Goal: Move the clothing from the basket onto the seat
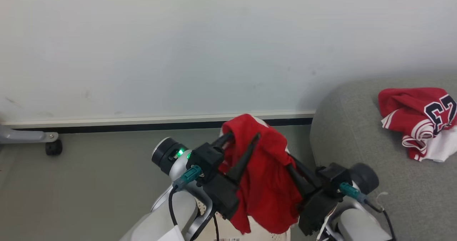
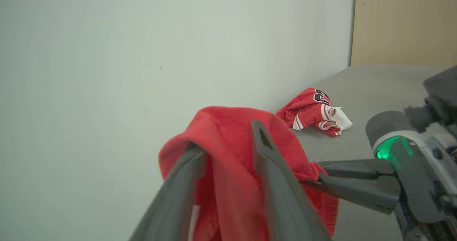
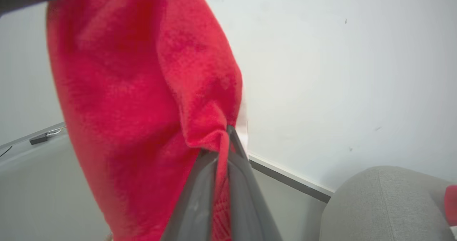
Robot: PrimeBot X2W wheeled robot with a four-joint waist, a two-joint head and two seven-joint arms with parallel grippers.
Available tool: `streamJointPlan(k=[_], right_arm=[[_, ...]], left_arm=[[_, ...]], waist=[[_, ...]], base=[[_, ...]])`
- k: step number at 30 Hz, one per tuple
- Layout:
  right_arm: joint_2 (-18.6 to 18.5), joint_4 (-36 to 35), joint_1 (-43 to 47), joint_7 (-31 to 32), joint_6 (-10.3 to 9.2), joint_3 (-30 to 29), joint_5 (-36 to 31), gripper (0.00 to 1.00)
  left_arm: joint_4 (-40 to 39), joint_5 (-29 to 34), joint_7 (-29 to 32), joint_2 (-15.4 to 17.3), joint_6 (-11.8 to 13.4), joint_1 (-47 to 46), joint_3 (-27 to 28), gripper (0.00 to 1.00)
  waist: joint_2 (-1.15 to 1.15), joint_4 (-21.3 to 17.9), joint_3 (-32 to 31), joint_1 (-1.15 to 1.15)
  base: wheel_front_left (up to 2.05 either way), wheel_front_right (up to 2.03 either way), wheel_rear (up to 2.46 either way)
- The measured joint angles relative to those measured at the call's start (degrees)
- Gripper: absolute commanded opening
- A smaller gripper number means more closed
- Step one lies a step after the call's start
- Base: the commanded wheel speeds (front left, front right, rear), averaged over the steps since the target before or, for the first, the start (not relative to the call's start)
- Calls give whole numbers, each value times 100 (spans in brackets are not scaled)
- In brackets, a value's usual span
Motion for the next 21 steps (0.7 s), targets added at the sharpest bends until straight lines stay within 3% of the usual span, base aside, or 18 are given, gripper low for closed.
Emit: streamJointPlan(k=[12,21], right_arm=[[-722,-554,-223,-62,-11,-405,-7,0],[-1277,-1180,-79,-56,-205,-795,-10,0]], left_arm=[[-23,-114,-8,163,107,577,114,100],[-24,-258,-18,92,134,837,82,100]], waist=[[0,-682,63,0],[0,-1367,98,0]], base=[[0,0,0],[0,0,0]])
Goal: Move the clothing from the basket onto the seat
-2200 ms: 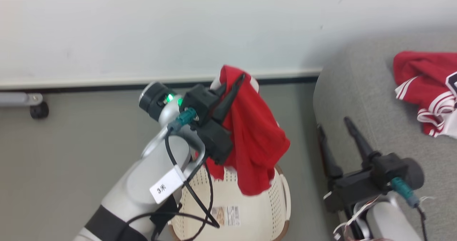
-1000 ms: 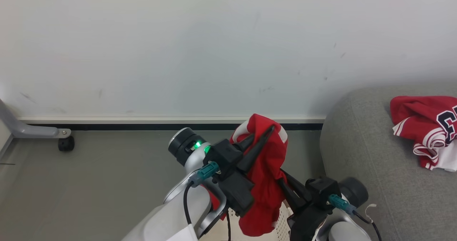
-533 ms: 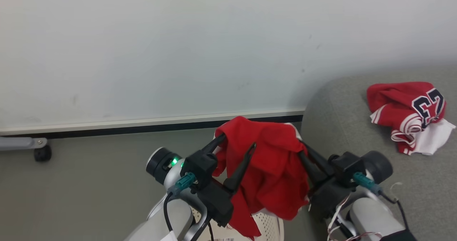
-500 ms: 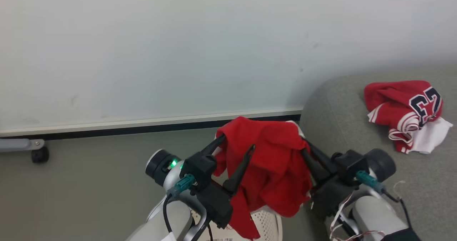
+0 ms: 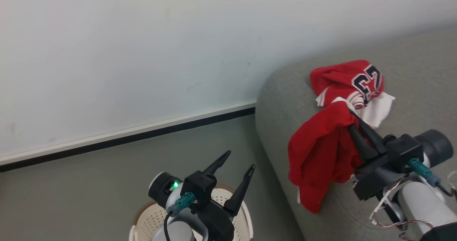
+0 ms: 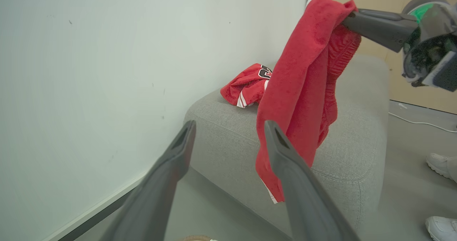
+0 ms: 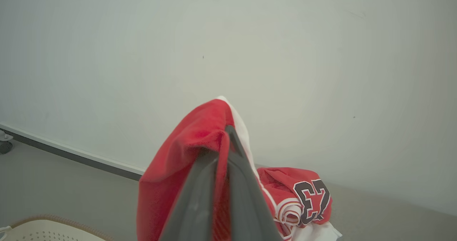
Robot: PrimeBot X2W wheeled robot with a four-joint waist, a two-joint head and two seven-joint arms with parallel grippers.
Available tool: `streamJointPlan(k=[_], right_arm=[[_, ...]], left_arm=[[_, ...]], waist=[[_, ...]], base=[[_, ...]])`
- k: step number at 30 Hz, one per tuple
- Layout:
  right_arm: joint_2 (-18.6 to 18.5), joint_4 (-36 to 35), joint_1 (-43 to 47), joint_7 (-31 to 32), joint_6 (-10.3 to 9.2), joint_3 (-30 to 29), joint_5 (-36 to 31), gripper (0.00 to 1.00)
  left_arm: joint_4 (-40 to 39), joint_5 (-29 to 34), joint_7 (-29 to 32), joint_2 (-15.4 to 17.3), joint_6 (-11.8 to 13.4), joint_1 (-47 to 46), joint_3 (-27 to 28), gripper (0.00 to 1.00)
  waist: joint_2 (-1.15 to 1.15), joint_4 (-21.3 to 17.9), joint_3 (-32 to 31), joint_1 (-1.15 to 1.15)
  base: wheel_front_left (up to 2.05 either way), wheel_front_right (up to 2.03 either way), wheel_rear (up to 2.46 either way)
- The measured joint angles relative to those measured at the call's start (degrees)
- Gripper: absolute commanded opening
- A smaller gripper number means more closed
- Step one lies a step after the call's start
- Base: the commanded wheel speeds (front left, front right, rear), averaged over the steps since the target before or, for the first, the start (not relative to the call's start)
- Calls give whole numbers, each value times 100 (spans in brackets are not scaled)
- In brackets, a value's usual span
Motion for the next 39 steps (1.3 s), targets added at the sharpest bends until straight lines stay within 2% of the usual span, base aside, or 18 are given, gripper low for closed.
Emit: streamJointPlan(k=[11,17,23,28,33,39], right_arm=[[-470,-524,-28,253,-41,-346,13,0],[-630,-635,-280,436,-5,-482,140,0],[-714,-651,-1268,656,56,-620,216,0],[-969,-522,-2385,862,97,-972,256,0],[-1372,-42,-3453,1058,102,-1378,316,0],[-1731,523,-4306,1198,75,-1678,305,0]], left_arm=[[-86,-11,-15,-105,66,170,-111,100],[-183,46,-15,-143,66,106,-229,100],[-322,224,12,-116,90,-109,-247,100],[-531,302,18,54,112,-260,-223,100],[-778,408,58,257,122,-443,-175,100],[-1122,637,156,403,123,-721,-174,100]], waist=[[0,-868,131,0],[0,-1062,408,0],[0,-1021,821,0],[0,-889,1205,0],[0,-711,1598,1],[1,-461,2077,1]], base=[[0,0,0],[0,0,0],[0,0,0],[0,0,0],[0,0,0],[0,0,0]])
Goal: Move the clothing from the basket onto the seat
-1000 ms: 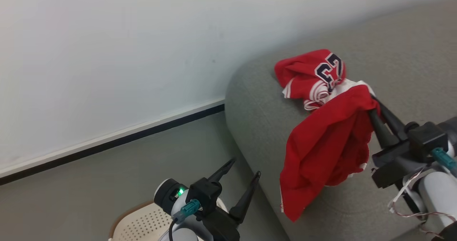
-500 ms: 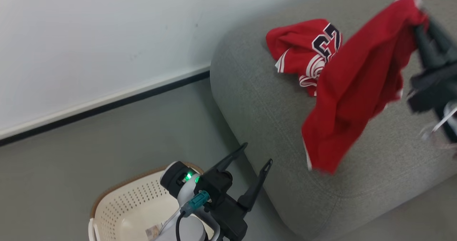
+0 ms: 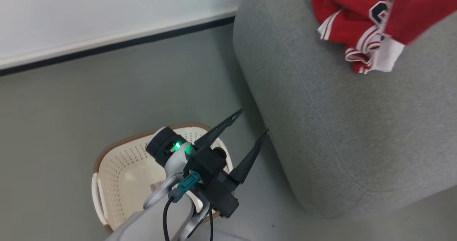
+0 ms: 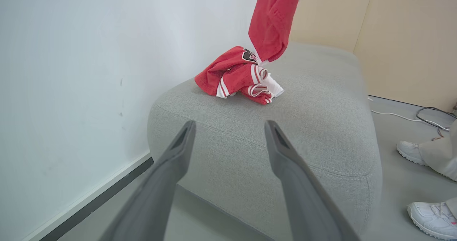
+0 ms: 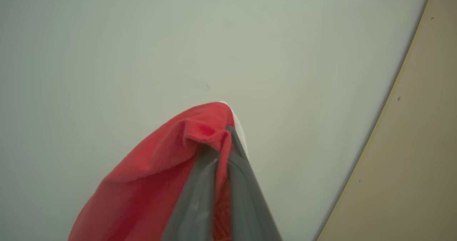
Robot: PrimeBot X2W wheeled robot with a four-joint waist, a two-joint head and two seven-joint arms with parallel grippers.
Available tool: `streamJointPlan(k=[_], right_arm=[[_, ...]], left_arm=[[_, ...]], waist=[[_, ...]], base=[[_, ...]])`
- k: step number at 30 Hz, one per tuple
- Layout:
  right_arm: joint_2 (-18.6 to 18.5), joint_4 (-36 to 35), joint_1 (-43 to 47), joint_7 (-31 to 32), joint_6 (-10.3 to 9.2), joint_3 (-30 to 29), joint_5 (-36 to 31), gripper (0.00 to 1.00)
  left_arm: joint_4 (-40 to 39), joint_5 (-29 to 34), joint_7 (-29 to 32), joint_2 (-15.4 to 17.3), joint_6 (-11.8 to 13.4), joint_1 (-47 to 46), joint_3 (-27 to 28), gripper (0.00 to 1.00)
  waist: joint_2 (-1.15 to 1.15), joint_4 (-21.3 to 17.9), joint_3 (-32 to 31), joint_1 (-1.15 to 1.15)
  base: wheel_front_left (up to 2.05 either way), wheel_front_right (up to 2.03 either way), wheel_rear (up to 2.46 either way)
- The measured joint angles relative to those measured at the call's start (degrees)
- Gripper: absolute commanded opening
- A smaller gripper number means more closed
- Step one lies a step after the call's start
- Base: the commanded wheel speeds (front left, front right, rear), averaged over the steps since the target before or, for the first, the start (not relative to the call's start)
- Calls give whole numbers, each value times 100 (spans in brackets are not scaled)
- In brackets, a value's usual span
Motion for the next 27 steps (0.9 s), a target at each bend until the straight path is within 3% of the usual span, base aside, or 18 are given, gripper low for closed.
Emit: streamJointPlan(k=[6,16,21,26,27], right_arm=[[-41,641,-161,3,-159,-55,-9,0],[584,1610,385,-87,-385,78,8,0],[994,2047,405,-270,-400,313,5,0],[1045,2401,402,-480,-350,426,-11,0],[1065,2444,392,-533,-348,443,-16,6]], left_arm=[[-288,149,134,36,-7,-376,-15,100],[-559,409,310,85,0,-785,-22,100],[-528,424,311,229,-7,-799,-14,100],[-472,430,310,220,-9,-812,-30,100],[-458,428,309,220,-9,-812,-29,100]], waist=[[0,256,496,0],[1,560,1270,0],[1,649,1620,0],[0,643,1755,-1],[0,628,1750,-1]], base=[[0,0,0],[0,0,0],[0,0,0],[0,0,0],[0,0,0]])
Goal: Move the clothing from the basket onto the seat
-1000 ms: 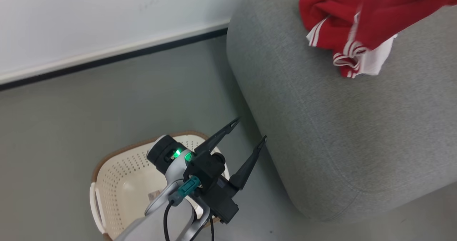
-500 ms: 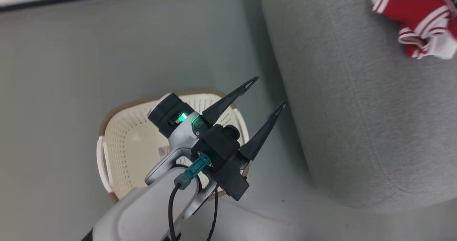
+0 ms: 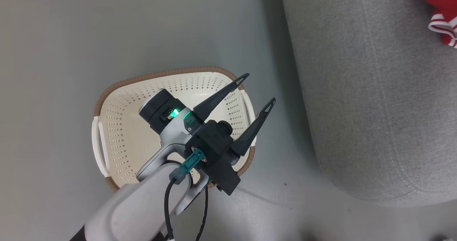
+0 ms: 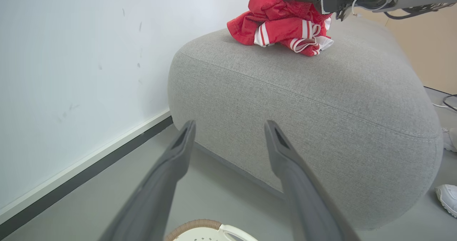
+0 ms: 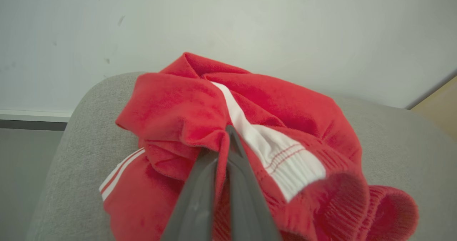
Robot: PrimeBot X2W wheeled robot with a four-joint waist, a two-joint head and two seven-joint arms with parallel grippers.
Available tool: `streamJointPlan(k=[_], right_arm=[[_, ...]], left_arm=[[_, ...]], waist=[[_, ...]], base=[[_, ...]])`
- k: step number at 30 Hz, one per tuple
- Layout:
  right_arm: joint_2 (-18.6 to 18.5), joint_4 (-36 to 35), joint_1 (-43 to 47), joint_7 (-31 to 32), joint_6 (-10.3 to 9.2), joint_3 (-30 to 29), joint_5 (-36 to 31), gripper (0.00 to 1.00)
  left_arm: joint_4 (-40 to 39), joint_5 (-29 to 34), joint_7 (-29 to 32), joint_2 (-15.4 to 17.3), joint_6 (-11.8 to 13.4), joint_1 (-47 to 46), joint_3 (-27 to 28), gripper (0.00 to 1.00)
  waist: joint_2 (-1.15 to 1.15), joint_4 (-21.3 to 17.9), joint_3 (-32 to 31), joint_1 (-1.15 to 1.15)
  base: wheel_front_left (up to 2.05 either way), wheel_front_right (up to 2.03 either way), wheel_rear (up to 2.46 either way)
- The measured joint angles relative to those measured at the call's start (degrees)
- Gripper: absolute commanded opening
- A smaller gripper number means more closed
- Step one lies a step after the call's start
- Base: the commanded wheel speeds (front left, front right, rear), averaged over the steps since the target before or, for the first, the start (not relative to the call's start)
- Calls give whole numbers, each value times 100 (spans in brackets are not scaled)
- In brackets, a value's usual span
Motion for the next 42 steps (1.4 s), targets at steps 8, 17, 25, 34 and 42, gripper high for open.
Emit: streamJointPlan(k=[8,17,25,34,42], right_arm=[[88,298,-107,-439,127,140,-81,100],[315,549,64,-635,234,379,-134,100],[737,565,613,-726,285,539,-131,100],[1131,479,1504,-777,310,510,42,100],[1377,123,2351,-782,277,500,159,100]], left_arm=[[199,-81,-132,-59,-54,2,42,100],[583,-419,-352,-286,13,97,331,100],[977,-756,-454,-289,203,513,735,100],[1257,-1149,-510,-163,414,1217,1287,100],[1344,-1367,-512,35,567,2104,1884,100]], waist=[[-1,-105,-240,-1],[-1,-166,-842,-1],[-2,-149,-1465,-2],[-2,-58,-2207,-2],[-3,63,-2872,-3]], base=[[0,0,0],[0,0,0],[0,0,0],[0,0,0],[0,0,0]])
